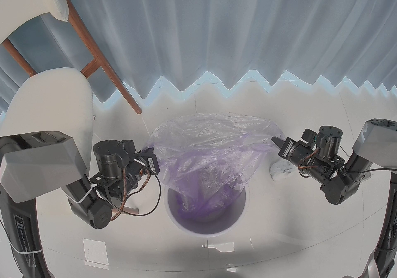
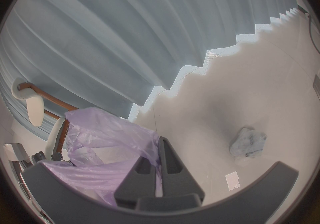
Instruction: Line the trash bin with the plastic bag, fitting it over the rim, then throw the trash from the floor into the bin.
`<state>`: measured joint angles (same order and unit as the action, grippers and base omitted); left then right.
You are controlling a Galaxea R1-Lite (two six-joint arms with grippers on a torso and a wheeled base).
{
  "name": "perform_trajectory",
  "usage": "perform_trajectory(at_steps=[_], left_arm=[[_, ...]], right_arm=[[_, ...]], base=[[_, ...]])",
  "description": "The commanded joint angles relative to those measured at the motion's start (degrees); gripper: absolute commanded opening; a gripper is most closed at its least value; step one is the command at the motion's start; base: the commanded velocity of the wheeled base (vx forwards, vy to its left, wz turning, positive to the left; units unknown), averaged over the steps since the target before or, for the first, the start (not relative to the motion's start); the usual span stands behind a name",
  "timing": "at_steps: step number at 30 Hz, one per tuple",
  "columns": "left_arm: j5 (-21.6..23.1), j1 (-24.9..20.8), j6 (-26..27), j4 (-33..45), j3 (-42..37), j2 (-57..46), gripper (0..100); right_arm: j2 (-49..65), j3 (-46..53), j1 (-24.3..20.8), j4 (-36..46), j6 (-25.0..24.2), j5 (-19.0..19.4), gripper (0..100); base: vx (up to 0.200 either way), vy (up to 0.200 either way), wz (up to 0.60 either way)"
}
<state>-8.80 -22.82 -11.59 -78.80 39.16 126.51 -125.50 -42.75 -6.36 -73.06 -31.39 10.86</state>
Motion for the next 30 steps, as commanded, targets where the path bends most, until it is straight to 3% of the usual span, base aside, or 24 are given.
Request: perform_trajectory(at_steps=[1,8,25,30], left_arm=[[-0.9,0.2,0.6,0.8,-0.7,-3.6,0],[-0.6,-6.3,0.2,0.2,-5.5,-3.8,0],[-3.4,4.3,4.0,0.9,-3.3,-5.6,0],[-4.7,4.8,6.0,1.4,-3.7,-7.2,0]], right_arm=[[0.3,0.5,-0.3,-0.1,0.0,0.0,0],[0.6,1.0,-0.3,-0.1,0.4,0.0,0],[0.6,1.4,-0.5,-0.2,0.5,0.0,0],[0.5,1.4,-0.5,-0.2,0.5,0.0,0]], base=[[0.0,0.0,0.0],[0.0,0.0,0.0],[0.0,0.0,0.0],[0.0,0.0,0.0]])
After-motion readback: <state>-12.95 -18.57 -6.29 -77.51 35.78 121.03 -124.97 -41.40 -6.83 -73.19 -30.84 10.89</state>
